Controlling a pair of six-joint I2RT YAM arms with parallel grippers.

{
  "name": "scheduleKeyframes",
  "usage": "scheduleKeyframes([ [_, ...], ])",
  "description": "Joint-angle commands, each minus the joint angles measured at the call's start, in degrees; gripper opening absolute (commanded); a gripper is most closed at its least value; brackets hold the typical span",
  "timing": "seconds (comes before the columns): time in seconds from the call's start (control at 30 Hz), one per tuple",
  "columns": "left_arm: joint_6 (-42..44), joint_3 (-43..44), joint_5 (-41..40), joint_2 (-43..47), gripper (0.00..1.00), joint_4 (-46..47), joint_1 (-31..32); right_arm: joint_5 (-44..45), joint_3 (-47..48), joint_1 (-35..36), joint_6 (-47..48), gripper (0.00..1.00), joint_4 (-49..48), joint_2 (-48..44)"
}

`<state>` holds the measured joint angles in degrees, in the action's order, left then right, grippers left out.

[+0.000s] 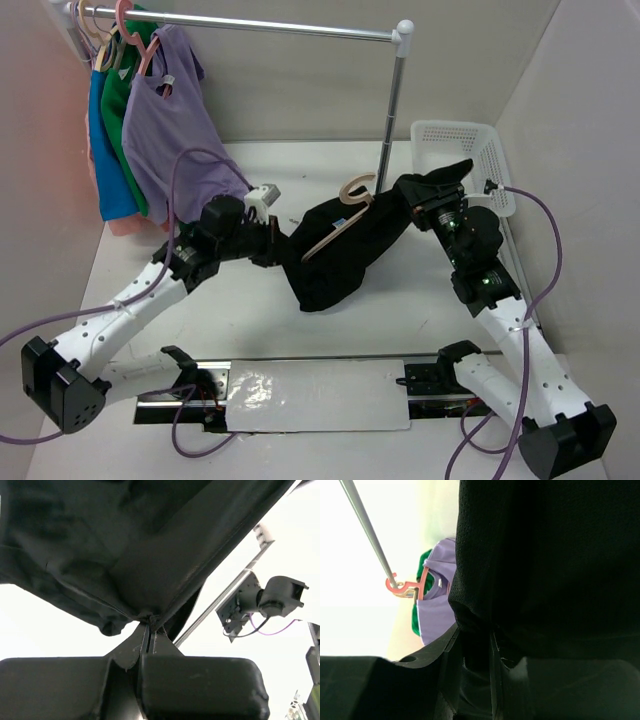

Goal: Place the t-shirt on the hanger
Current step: Place tshirt on hanger

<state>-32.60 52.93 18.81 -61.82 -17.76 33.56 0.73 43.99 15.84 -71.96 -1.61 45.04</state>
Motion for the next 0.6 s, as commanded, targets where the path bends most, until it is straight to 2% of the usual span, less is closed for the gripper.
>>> scheduleKeyframes([
  [0.0,2.9,11.5,-3.7,-3.3,0.00,-13.5,0.4,8.7,1.3,3.7,1.4,0.00,-6.7,0.6],
  [0.07,3.4,17.2,-4.2,-5.8,0.00,-18.2,0.4,11.2,0.5,8.5,-0.9,0.00,-9.2,2.8],
  [0.17,5.2,29.6,-4.2,-9.6,0.00,-24.3,0.4,22.9,0.5,17.5,-1.4,0.00,-13.3,6.3],
  [0.27,6.7,36.6,-5.7,-12.9,0.00,-28.2,1.5,28.1,1.9,24.3,-1.4,0.00,-17.7,9.4],
  [0.3,6.7,41.2,-8.0,-15.0,0.00,-29.3,1.5,29.0,1.9,24.3,-1.4,0.00,-19.7,10.0],
  [0.4,4.4,45.2,-10.2,-16.3,0.00,-29.7,4.3,29.8,2.7,23.8,-4.2,0.00,-20.5,9.6],
  [0.47,2.4,44.6,-12.6,-16.3,0.00,-29.2,6.4,31.6,1.4,23.3,-5.5,0.00,-20.5,7.9],
  [0.57,-1.4,40.1,-20.5,-14.4,0.00,-27.2,9.8,32.1,-1.6,20.4,-7.7,0.00,-20.5,3.5],
])
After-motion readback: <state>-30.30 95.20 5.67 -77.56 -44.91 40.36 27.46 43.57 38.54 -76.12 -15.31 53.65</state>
